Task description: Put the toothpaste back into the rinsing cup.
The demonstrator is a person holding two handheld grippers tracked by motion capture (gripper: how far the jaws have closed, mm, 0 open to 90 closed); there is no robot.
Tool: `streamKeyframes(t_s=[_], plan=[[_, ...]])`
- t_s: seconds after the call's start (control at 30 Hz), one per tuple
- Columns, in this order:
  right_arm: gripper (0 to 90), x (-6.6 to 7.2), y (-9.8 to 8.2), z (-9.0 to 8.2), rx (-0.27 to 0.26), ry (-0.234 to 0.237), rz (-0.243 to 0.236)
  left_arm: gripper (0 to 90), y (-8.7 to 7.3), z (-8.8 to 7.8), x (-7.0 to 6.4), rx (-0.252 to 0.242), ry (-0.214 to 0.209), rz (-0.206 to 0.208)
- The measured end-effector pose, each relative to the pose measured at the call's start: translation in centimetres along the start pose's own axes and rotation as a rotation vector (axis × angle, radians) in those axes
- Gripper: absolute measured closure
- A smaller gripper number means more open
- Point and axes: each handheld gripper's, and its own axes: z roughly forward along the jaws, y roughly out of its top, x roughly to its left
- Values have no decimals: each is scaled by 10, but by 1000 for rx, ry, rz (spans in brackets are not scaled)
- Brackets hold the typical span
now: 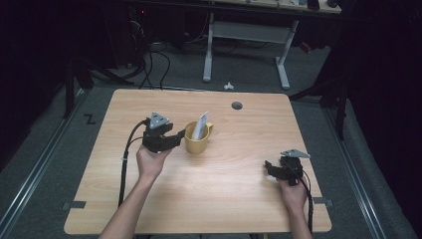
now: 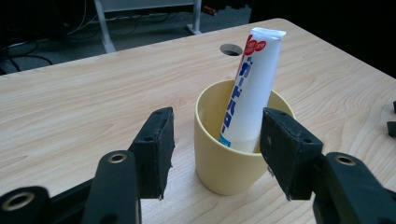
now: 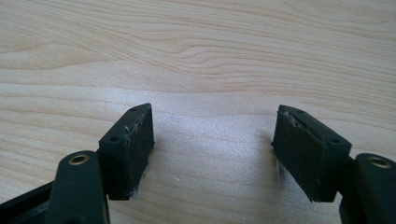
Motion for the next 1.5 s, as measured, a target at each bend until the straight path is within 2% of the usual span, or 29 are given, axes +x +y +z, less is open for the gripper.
streamKeyframes(t_s=[0.13, 0.57, 1.03, 1.1, 1.5], plan=[[292, 0, 0, 0, 0, 0, 0, 452, -2, -2, 2, 7, 6, 0], [292, 0, 0, 0, -1, 0, 0, 452, -2, -13, 5, -18, 12, -9], [292, 0, 0, 0, -1, 0, 1, 452, -11, -22, 11, -24, 25, -29], [292, 0, 0, 0, 0, 0, 0, 451, -12, -23, 12, -13, 29, -25], [292, 0, 0, 0, -1, 0, 1, 448, -13, -31, 11, -21, 28, -19]])
